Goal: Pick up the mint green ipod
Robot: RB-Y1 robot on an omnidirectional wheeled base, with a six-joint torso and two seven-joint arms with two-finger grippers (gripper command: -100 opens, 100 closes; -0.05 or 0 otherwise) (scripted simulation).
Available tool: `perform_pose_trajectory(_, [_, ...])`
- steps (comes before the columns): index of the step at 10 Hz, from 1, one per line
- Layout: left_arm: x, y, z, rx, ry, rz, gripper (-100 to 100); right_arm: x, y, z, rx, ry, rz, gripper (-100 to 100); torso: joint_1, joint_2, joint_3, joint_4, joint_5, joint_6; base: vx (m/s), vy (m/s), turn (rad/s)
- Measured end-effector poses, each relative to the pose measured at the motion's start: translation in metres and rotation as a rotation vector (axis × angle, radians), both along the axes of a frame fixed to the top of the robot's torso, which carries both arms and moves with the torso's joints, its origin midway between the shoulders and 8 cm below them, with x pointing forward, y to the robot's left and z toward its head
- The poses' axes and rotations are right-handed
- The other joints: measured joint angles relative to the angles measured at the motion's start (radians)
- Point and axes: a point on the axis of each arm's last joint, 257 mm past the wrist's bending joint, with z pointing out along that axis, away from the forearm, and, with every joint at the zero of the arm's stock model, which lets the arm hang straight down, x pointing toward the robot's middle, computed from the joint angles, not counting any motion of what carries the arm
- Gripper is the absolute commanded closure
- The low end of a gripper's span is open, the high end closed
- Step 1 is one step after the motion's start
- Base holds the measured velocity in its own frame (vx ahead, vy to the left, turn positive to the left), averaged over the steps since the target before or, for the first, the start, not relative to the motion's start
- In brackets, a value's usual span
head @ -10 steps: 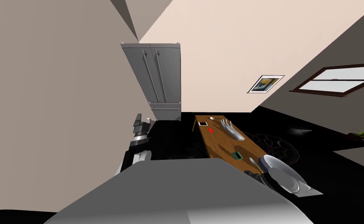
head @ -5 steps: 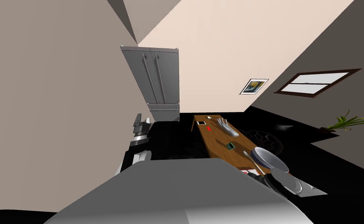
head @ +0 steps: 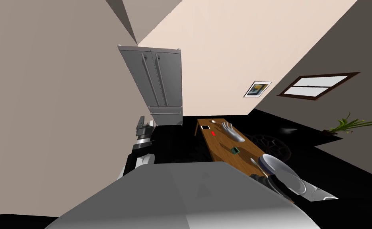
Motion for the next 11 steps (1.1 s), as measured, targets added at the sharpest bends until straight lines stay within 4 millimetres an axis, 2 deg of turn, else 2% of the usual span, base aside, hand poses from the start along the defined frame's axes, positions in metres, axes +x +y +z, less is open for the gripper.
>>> perform_pose_trajectory(6, [0.0,0.0,0.0,0.0,0.0,0.0,0,0.031,0.008,0.006,0.027,-0.055,0.126,-100,-0.003,-0.005,-0.003,-0.001,-0.001,0.0,0.149,-0.064,0.011])
perform_pose_trajectory(7, [0.0,0.0,0.0,0.0,0.0,0.0,0,0.032,0.008,0.007,0.028,-0.057,0.129,0,0.0,0.0,0.0,0.0,0.0,0.0,0.017,-0.008,0.003])
perform_pose_trajectory(8, [0.0,0.0,0.0,0.0,0.0,0.0,0,0.032,0.008,0.007,0.028,-0.057,0.129,-100,0.002,0.005,0.003,0.001,0.0,0.0,0.061,-0.01,-0.161])
perform_pose_trajectory(11, [0.0,0.0,0.0,0.0,0.0,0.0,0,0.029,0.014,-0.008,0.025,-0.06,0.16,-100,0.003,0.004,0.002,0.001,0.0,0.0,0.06,-0.003,-0.082])
